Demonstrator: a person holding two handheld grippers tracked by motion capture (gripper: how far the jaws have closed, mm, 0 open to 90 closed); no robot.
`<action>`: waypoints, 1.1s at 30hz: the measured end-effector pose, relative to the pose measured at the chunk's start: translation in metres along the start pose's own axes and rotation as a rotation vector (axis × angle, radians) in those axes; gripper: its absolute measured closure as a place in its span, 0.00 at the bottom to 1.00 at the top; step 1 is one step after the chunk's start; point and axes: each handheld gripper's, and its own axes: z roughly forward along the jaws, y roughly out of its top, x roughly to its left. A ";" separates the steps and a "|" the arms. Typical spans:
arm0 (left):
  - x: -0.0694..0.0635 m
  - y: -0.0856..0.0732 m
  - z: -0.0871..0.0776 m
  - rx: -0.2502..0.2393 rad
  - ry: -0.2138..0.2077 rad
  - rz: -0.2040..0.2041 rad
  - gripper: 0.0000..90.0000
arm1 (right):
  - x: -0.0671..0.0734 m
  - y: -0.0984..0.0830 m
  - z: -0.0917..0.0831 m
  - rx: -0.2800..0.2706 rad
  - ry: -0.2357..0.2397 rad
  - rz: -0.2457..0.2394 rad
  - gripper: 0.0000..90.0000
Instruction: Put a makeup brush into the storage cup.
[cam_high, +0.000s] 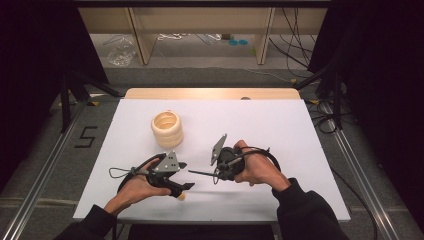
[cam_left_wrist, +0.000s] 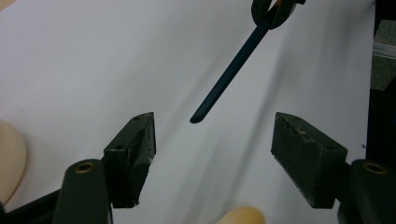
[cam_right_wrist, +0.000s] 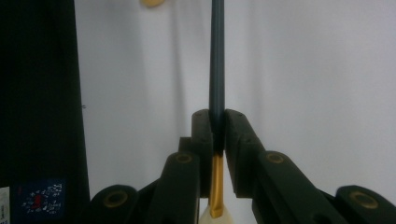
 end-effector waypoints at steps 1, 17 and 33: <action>0.001 0.001 0.000 0.018 -0.002 0.021 0.36 | 0.000 0.001 0.001 0.000 0.001 -0.001 0.93; -0.006 0.010 0.011 0.137 -0.061 0.132 0.53 | 0.012 0.009 0.007 0.007 0.034 -0.046 0.93; -0.015 0.013 0.017 0.142 -0.116 0.158 0.76 | 0.019 0.016 0.011 0.016 0.039 -0.142 0.93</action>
